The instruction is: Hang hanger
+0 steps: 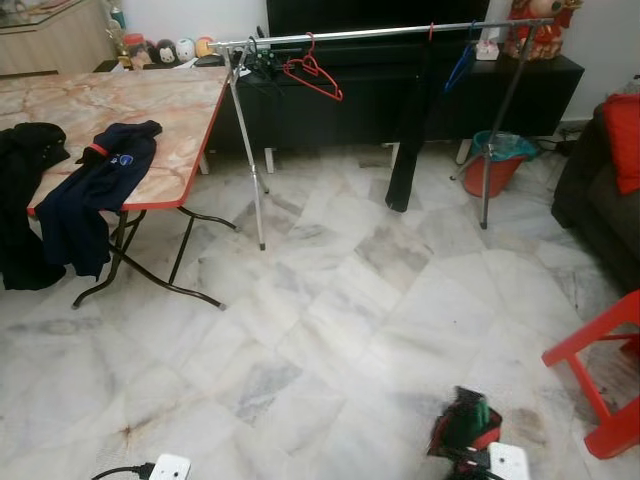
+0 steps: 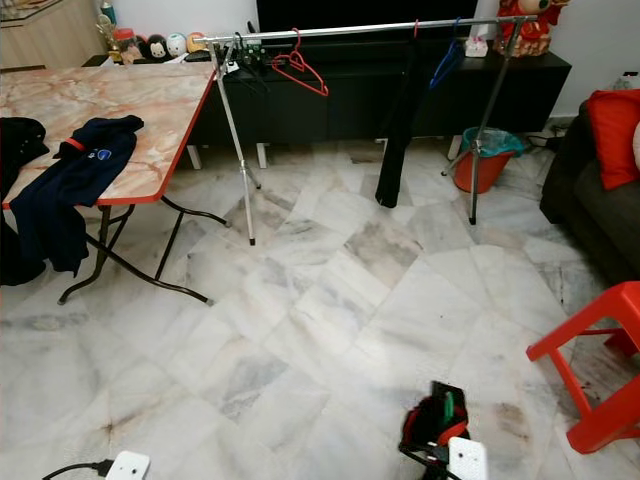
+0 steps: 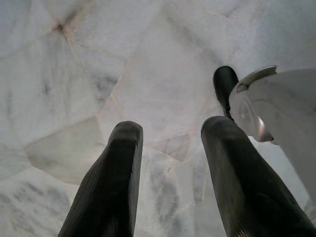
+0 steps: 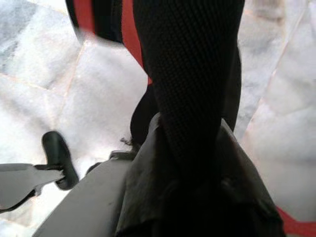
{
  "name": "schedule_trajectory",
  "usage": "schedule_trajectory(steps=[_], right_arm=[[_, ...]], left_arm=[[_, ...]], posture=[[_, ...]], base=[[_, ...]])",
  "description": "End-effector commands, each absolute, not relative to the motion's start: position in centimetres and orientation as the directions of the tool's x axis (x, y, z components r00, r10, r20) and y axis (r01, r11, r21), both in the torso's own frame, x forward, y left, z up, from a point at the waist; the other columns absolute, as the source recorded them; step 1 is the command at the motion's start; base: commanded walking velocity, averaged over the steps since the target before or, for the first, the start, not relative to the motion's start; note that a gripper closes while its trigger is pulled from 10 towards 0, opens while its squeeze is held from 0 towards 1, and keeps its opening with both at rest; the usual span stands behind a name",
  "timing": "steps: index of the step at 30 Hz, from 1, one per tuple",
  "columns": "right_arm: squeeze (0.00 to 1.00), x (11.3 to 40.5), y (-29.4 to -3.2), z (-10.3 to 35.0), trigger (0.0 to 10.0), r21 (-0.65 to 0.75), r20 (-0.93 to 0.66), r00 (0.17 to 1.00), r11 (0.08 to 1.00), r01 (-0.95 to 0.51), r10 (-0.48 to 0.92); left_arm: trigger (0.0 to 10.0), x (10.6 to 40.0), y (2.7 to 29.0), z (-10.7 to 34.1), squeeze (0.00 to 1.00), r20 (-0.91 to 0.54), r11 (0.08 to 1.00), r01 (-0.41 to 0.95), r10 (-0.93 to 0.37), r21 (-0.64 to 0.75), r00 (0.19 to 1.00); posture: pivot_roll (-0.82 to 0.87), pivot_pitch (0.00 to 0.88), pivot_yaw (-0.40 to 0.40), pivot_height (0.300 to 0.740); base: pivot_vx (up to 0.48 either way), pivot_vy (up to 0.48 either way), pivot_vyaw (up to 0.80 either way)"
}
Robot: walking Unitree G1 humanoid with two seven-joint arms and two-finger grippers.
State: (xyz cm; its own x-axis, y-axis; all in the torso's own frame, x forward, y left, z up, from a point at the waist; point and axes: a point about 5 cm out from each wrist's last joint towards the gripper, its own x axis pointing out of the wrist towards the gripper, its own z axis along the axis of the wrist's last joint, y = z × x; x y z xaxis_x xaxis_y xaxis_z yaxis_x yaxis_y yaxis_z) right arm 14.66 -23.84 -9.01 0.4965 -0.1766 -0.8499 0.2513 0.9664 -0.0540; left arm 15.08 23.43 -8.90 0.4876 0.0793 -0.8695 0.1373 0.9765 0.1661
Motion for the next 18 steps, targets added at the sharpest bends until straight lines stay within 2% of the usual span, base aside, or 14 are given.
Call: schedule_trajectory(steps=[1,5,6,7,10,17,18], right_arm=[[0.00,14.8,-24.2,-8.9,10.0,-0.057,-0.845,0.504,0.967,0.247,-0.178],[0.00,15.0,-24.2,-8.7,10.0,-0.088,-0.839,0.517,0.979,0.182,-0.172],[0.00,15.6,-24.1,-8.5,10.0,-0.129,-0.837,0.534,0.991,0.026,-0.123],[0.00,15.8,-24.0,-8.4,10.0,-0.138,-0.840,0.537,0.988,-0.068,-0.081],[0.00,16.5,-23.7,-8.1,10.0,-0.184,-0.833,0.552,0.957,-0.223,-0.032],[0.00,17.6,-23.4,-7.4,10.0,-0.243,-0.792,0.610,0.916,-0.320,0.003],[0.00,17.7,-23.4,-7.4,10.0,-0.244,-0.789,0.615,0.914,-0.325,0.007]], left_arm=[[10.0,14.8,23.8,-8.9,0.00,-0.876,0.972,0.156,0.084,0.178,0.475],[10.0,14.9,23.8,-8.9,0.00,-0.870,0.967,0.169,0.087,0.191,0.485],[10.0,15.1,23.7,-8.8,0.00,-0.862,0.963,0.178,0.087,0.201,0.500],[10.0,15.2,23.7,-8.7,0.00,-0.856,0.961,0.185,0.086,0.207,0.510],[10.0,15.6,23.7,-8.5,0.00,-0.833,0.953,0.198,0.087,0.229,0.546],[10.0,16.6,23.4,-8.0,0.00,-0.791,0.936,0.236,0.067,0.260,0.608],[10.0,20.3,23.3,-6.0,0.00,-0.723,0.931,0.242,0.031,0.271,0.691]], posture=[[0.05,0.000,0.034,0.740],[0.05,0.000,0.035,0.740],[0.05,0.000,0.037,0.740],[0.05,0.000,0.037,0.740],[0.06,0.000,0.032,0.740],[0.07,0.000,0.022,0.740],[0.08,0.000,0.020,0.740]], base=[[0.000,0.000,0.00],[0.000,0.000,0.00],[0.000,0.000,0.00],[0.000,0.000,0.00],[0.000,0.000,0.00],[0.000,0.000,0.00],[0.000,0.000,0.00]])
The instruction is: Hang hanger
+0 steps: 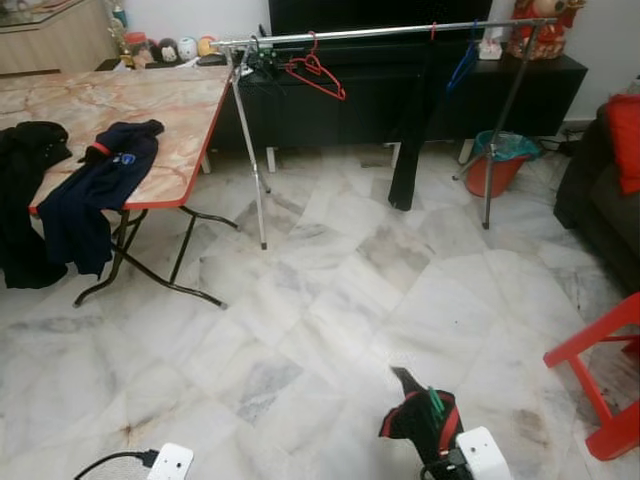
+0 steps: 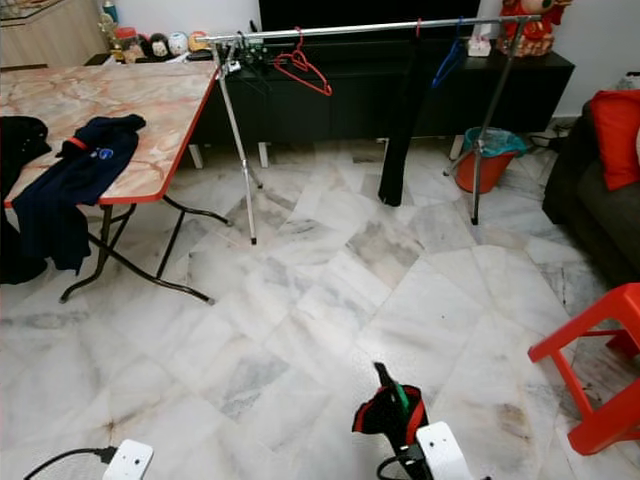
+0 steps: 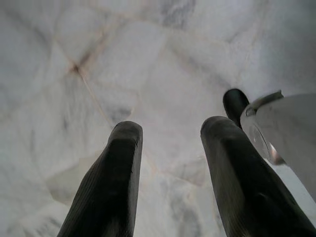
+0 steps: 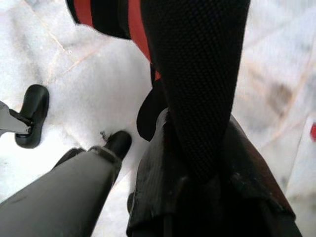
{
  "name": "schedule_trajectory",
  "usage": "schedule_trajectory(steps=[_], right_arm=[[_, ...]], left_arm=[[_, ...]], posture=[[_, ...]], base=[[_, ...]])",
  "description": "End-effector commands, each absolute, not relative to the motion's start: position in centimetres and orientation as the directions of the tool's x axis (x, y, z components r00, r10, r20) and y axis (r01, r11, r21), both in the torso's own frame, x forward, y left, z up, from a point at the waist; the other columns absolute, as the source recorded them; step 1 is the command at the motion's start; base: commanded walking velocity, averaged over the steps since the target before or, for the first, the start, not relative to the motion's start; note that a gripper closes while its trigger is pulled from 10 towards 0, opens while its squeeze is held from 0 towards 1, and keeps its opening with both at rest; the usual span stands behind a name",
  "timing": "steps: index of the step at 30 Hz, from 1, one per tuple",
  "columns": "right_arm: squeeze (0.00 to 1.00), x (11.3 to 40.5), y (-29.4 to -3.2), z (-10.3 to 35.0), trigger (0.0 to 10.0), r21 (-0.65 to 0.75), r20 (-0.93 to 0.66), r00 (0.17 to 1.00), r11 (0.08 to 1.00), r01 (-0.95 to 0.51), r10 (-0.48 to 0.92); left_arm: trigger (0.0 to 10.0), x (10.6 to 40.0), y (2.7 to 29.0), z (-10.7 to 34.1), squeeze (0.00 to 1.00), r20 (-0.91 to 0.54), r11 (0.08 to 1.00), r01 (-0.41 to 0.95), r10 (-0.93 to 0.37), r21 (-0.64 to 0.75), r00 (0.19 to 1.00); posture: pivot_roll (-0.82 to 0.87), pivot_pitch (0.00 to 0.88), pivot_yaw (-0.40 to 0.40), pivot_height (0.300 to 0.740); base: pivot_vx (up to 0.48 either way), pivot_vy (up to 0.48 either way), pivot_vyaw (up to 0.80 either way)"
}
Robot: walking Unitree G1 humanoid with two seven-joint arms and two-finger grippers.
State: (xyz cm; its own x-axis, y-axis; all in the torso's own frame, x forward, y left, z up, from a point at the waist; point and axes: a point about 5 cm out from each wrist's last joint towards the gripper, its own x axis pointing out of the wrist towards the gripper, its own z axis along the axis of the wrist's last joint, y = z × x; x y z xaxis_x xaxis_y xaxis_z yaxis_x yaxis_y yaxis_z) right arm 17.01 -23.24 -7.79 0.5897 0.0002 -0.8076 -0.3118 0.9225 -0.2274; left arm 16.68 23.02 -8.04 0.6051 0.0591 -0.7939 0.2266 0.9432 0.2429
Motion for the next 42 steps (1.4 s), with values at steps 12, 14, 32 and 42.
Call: schedule_trajectory(steps=[12,14,32,42], right_arm=[[0.00,29.6,-24.2,2.0,10.0,-0.263,-0.630,0.742,0.837,-0.481,0.228],[0.00,29.9,-24.3,2.4,10.0,-0.254,-0.648,0.714,0.810,-0.529,0.263],[0.00,30.3,-23.6,6.2,10.0,-0.061,-0.754,0.292,0.380,-0.923,0.588],[0.00,31.2,-23.0,8.3,10.0,-0.082,-0.729,0.244,0.272,-0.959,0.639]], left_arm=[[10.0,30.7,22.3,3.0,0.00,-0.399,0.919,0.272,-0.144,0.286,0.906],[10.0,31.3,21.9,3.8,0.00,-0.381,0.899,0.328,-0.206,0.291,0.902],[10.0,31.1,14.0,10.8,0.00,-0.265,0.433,0.869,-0.832,0.240,0.488],[10.0,28.5,12.0,11.8,0.00,-0.365,0.196,0.964,-0.897,0.179,0.250]], posture=[[0.11,0.000,0.000,0.740],[0.11,0.000,-0.002,0.740],[0.13,0.000,-0.042,0.740],[0.14,0.000,-0.054,0.740]], base=[[0.000,0.000,0.00],[0.000,0.000,0.00],[0.000,0.000,0.00],[0.000,0.000,0.00]])
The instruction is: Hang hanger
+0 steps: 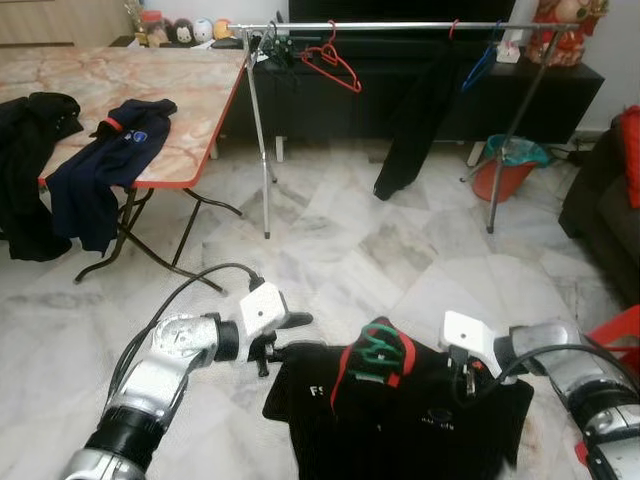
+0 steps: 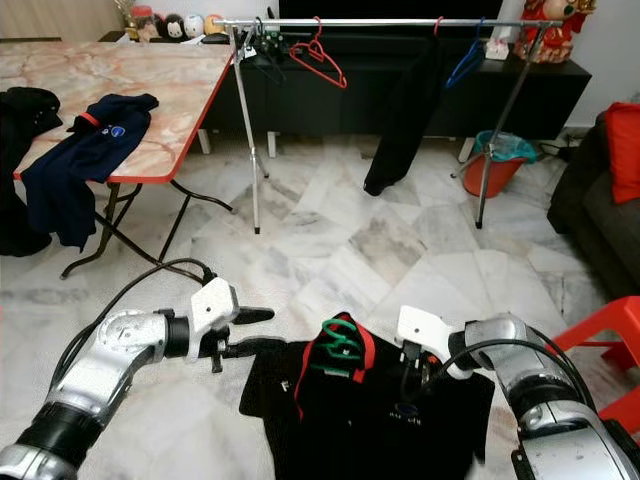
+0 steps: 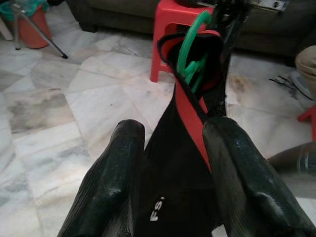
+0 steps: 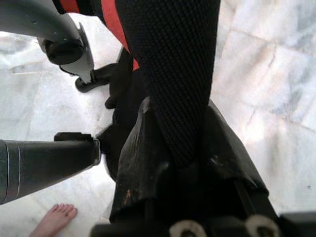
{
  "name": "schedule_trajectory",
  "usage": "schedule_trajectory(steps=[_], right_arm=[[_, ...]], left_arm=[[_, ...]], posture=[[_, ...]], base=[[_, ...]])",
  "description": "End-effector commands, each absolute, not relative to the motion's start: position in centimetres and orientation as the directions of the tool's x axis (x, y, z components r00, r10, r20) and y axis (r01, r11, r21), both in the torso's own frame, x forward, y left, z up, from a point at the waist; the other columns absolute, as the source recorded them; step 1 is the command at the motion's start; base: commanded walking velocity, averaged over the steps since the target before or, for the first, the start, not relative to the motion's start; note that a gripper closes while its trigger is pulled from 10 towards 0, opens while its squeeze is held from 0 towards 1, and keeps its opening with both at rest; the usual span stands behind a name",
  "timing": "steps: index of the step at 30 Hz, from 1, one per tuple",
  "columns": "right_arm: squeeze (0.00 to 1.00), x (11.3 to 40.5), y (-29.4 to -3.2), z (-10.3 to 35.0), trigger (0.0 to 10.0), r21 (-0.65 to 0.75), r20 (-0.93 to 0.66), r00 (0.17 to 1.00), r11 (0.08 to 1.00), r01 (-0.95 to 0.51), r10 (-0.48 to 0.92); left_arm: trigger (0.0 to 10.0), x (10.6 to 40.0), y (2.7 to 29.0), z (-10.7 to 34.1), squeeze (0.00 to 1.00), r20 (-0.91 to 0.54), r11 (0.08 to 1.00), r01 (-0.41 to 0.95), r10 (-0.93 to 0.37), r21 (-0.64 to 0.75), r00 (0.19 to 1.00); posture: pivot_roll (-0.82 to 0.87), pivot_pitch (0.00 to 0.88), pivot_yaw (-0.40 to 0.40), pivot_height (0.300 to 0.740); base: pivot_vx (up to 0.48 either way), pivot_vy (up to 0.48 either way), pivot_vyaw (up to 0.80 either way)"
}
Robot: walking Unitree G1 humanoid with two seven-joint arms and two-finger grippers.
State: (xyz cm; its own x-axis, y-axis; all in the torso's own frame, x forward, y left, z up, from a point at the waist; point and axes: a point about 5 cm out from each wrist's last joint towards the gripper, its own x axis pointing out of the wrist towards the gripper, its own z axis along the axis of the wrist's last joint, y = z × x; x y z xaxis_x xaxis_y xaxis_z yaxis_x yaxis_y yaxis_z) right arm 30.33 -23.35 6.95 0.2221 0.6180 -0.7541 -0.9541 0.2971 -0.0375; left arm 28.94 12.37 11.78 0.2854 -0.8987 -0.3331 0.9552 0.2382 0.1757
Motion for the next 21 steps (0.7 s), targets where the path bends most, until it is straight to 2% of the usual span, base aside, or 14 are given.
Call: schedule_trajectory(steps=[1,5,12,14,21], right_arm=[[0.00,31.3,-22.6,8.7,10.0,-0.080,-0.723,0.224,0.243,-0.967,0.653],[0.00,31.5,-22.1,9.1,10.0,-0.084,-0.712,0.209,0.215,-0.973,0.670],[0.00,31.8,-21.6,11.1,10.0,-0.101,-0.679,0.170,0.139,-0.985,0.714],[0.00,31.8,-21.5,11.3,10.0,-0.106,-0.679,0.165,0.128,-0.986,0.715],[0.00,31.7,-21.2,11.7,10.0,-0.108,-0.669,0.152,0.107,-0.988,0.728]], left_arm=[[10.0,28.4,11.5,12.0,0.00,-0.370,0.188,0.962,-0.894,0.197,0.251],[10.0,28.8,11.0,12.1,0.00,-0.350,0.220,0.950,-0.891,0.222,0.288],[10.0,30.4,11.0,12.1,0.00,-0.396,0.273,0.906,-0.831,0.323,0.391],[10.0,30.4,10.8,12.2,0.00,-0.392,0.271,0.909,-0.835,0.316,0.385],[10.0,29.8,9.5,12.1,0.00,-0.399,0.192,0.947,-0.872,0.256,0.285]], posture=[[0.14,0.000,-0.054,0.740],[0.13,0.000,-0.056,0.740],[0.13,0.000,-0.059,0.740],[0.13,0.000,-0.059,0.740],[0.12,0.000,-0.062,0.740]], base=[[0.000,0.000,0.00],[0.000,0.000,0.00],[0.000,0.000,0.00],[0.000,0.000,0.00],[0.000,0.000,0.00]])
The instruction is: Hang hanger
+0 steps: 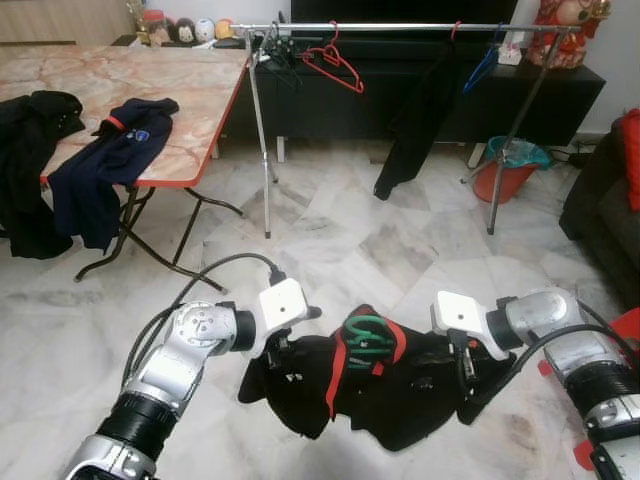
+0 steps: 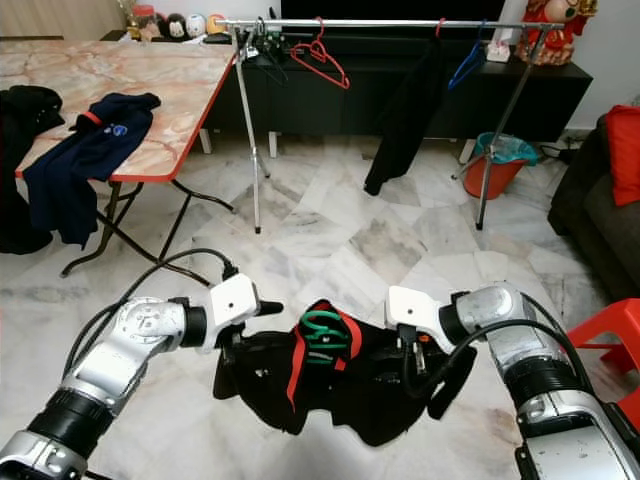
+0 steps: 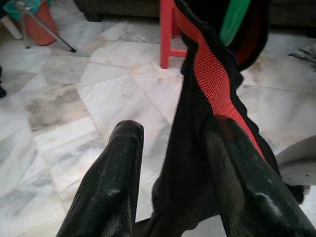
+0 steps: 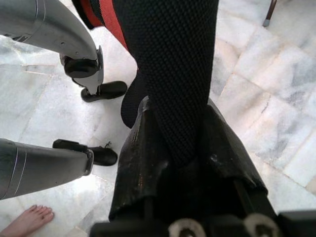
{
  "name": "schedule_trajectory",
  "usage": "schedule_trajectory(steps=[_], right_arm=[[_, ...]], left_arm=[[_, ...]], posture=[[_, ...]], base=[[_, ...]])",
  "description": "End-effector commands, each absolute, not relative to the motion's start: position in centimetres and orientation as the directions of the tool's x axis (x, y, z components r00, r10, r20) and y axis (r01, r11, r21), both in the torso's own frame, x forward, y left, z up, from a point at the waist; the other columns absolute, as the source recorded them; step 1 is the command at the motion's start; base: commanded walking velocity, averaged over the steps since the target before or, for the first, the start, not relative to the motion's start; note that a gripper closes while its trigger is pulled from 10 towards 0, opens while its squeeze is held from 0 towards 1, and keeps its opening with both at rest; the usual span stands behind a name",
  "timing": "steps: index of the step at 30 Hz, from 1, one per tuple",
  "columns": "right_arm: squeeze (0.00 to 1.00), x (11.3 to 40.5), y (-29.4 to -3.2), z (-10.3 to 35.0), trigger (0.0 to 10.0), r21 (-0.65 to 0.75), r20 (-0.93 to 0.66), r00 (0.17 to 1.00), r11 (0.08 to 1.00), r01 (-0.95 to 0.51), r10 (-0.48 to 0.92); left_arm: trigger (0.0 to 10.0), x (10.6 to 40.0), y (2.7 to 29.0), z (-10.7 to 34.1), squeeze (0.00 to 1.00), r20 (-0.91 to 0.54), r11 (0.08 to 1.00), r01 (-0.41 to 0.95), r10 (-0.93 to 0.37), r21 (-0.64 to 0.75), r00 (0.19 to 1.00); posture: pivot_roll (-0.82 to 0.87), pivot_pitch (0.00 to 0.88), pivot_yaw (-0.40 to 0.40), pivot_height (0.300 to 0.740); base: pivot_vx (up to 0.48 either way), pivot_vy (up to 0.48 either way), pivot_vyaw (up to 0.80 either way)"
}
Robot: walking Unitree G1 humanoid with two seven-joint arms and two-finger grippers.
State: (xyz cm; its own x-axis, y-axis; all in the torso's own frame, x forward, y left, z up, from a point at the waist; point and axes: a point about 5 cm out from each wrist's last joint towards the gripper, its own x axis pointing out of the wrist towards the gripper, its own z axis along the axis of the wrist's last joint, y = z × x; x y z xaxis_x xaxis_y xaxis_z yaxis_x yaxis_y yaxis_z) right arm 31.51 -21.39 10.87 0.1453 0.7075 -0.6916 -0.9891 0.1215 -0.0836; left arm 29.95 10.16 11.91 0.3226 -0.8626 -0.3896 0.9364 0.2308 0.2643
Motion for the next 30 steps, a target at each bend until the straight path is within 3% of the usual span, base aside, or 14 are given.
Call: schedule_trajectory(steps=[1,6,22,23,24,26,27,30], right_arm=[[0.00,31.7,-21.1,11.7,10.0,-0.109,-0.669,0.152,0.106,-0.988,0.728],[0.00,31.8,-20.7,11.9,10.0,-0.116,-0.662,0.153,0.102,-0.988,0.734],[0.00,32.0,-17.6,13.0,10.0,-0.139,-0.603,0.103,0.023,-0.990,0.791],[0.00,32.0,-17.6,13.0,10.0,-0.138,-0.602,0.101,0.022,-0.990,0.792],[0.00,32.0,-17.6,13.0,10.0,-0.139,-0.604,0.102,0.021,-0.990,0.790],[0.00,32.1,-17.6,13.0,10.0,-0.139,-0.607,0.102,0.022,-0.990,0.788],[0.00,32.0,-17.7,12.9,10.0,-0.138,-0.612,0.103,0.023,-0.990,0.784],[0.00,32.0,-17.9,12.8,10.0,-0.134,-0.620,0.106,0.028,-0.991,0.778]], left_arm=[[10.0,29.6,9.4,12.1,0.00,-0.398,0.184,0.951,-0.876,0.247,0.273],[10.0,29.1,8.9,12.2,0.00,-0.393,0.138,0.969,-0.895,0.207,0.211],[10.0,29.4,7.5,12.3,0.00,-0.390,0.145,0.967,-0.894,0.212,0.219],[9.5,29.4,7.4,12.2,0.00,-0.391,0.147,0.967,-0.894,0.208,0.220],[4.5,29.4,7.5,12.1,0.00,-0.399,0.146,0.967,-0.890,0.208,0.220],[4.0,29.4,7.6,12.0,0.00,-0.411,0.144,0.967,-0.884,0.211,0.221],[0.0,29.4,7.8,11.9,0.00,-0.416,0.144,0.967,-0.882,0.211,0.222],[0.0,29.4,8.2,12.1,0.00,-0.422,0.145,0.967,-0.879,0.210,0.223]], posture=[[0.12,0.000,-0.062,0.740],[0.12,0.000,-0.064,0.740],[0.13,0.000,-0.070,0.740],[0.13,0.000,-0.070,0.740],[0.13,0.000,-0.072,0.740],[0.13,0.000,-0.073,0.740],[0.13,0.000,-0.074,0.740],[0.13,0.000,-0.075,0.740]], base=[[0.000,0.000,0.00],[0.000,0.000,0.00],[0.000,0.000,0.00],[0.000,0.000,0.00],[0.000,0.000,0.00],[0.000,0.000,0.00],[0.000,0.000,0.00],[0.000,0.000,0.00]])
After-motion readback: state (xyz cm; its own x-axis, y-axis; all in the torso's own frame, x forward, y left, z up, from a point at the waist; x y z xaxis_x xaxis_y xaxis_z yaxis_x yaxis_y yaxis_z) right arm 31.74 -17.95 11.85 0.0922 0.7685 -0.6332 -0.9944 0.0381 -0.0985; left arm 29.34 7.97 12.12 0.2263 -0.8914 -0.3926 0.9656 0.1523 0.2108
